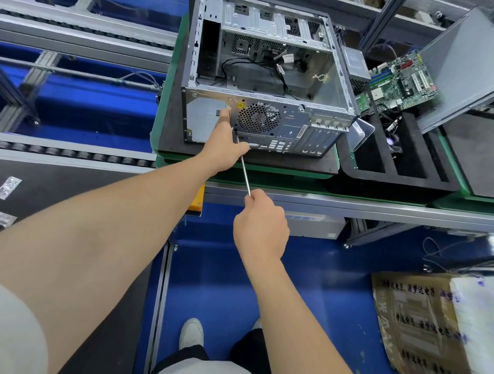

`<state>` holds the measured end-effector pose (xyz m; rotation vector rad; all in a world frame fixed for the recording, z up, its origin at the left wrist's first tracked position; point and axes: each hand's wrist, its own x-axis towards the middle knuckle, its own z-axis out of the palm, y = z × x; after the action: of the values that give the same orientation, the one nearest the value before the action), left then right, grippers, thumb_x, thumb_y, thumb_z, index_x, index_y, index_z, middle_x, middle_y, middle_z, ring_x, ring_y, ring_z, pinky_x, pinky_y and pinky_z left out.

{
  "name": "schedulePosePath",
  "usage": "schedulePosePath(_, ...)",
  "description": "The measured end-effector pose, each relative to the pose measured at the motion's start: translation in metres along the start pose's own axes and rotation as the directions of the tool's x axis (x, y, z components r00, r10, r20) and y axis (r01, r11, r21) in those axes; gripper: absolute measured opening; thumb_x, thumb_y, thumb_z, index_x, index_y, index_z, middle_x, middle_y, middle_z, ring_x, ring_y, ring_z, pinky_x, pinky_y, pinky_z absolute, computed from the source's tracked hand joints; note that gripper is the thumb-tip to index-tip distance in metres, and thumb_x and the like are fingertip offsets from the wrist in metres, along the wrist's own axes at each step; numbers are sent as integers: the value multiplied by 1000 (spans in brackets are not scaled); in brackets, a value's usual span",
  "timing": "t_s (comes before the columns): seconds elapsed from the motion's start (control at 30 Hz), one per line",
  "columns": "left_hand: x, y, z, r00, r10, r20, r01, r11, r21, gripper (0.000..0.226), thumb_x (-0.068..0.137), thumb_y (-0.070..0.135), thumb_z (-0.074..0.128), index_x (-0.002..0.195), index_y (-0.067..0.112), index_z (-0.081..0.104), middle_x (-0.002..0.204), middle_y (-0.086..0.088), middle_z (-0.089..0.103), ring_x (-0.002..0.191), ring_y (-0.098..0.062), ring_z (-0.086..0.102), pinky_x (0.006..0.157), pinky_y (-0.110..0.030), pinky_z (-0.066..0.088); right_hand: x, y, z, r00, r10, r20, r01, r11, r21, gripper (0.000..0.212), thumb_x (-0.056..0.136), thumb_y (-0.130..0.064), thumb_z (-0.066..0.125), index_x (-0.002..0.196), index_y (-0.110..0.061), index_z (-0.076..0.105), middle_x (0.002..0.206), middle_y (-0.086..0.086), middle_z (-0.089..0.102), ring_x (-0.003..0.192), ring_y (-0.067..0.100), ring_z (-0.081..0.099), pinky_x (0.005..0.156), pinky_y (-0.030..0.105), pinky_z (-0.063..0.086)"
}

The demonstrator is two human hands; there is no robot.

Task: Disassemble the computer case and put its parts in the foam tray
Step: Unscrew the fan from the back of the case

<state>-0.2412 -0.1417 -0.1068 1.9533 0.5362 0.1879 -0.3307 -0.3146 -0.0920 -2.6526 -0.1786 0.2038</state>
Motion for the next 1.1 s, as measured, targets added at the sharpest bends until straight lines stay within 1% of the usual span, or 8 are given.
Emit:
schedulePosePath(0.1,1,2,1,1000,18,-13,-18,1000,-18,80,95,9,66,156,16,16,118,5,50,87,-4,54,78,-20,46,9,9,-11,969,23,248,-144,863,484,24,109,-25,46,106,-21,70,75,4,76,46,10,51,44,27,41)
schedulePosePath(0.2,1,3,-1,1000,7,-4,-7,1000,-27,76,95,13,66,154,15,19,129,-2,53,108,-22,56,86,-31,42,12,19,-21,806,-124,579,-509,355,784,28,111,-25,49,125,-10,69,81,10,72,40,13,37,42,26,37)
schedulePosePath(0.47,0,4,-3,1000,-7,8,7,1000,-18,78,95,16,65,156,19,16,132,-5,51,109,-26,56,83,-32,45,-9,26,-8,512,-653,558,-858,-351,376,46,119,-27,22,161,-21,42,67,6,44,35,11,27,29,22,27)
schedulePosePath(0.57,-2,5,-3,1000,-3,7,3,1000,-12,77,95,14,65,155,18,17,129,-3,51,95,-16,57,68,-20,42,-3,24,-12,558,-516,650,-812,-181,554,40,113,-28,43,150,-19,56,61,0,45,30,6,29,26,21,30)
schedulePosePath(0.7,-3,7,0,1000,-8,-8,8,999,-53,76,94,9,67,153,18,19,129,-1,53,96,-13,57,72,-20,43,2,19,-22,774,-187,605,-485,439,756,28,116,-26,40,134,-22,60,62,5,50,32,11,28,35,19,28)
schedulePosePath(0.8,-5,10,1,1000,-12,-16,11,997,-76,83,92,6,70,154,18,17,129,3,48,110,-19,55,68,-13,41,0,10,-23,959,-5,285,-71,964,258,22,110,-17,40,121,-30,54,76,3,54,51,17,46,44,28,34)
schedulePosePath(0.93,-6,11,1,1000,-13,-17,12,998,-63,87,90,5,71,155,18,15,127,4,46,110,-19,55,64,-10,39,-13,6,-8,996,-44,74,45,999,-6,18,111,-20,44,122,-31,51,78,0,47,63,20,49,48,31,31)
schedulePosePath(1.1,-5,9,-4,1000,-15,22,16,999,-35,81,93,6,67,156,17,17,139,-3,50,120,-25,54,93,-33,47,-1,8,-15,892,23,451,-318,741,592,30,110,-28,41,102,-13,66,69,10,72,38,20,47,40,28,41)
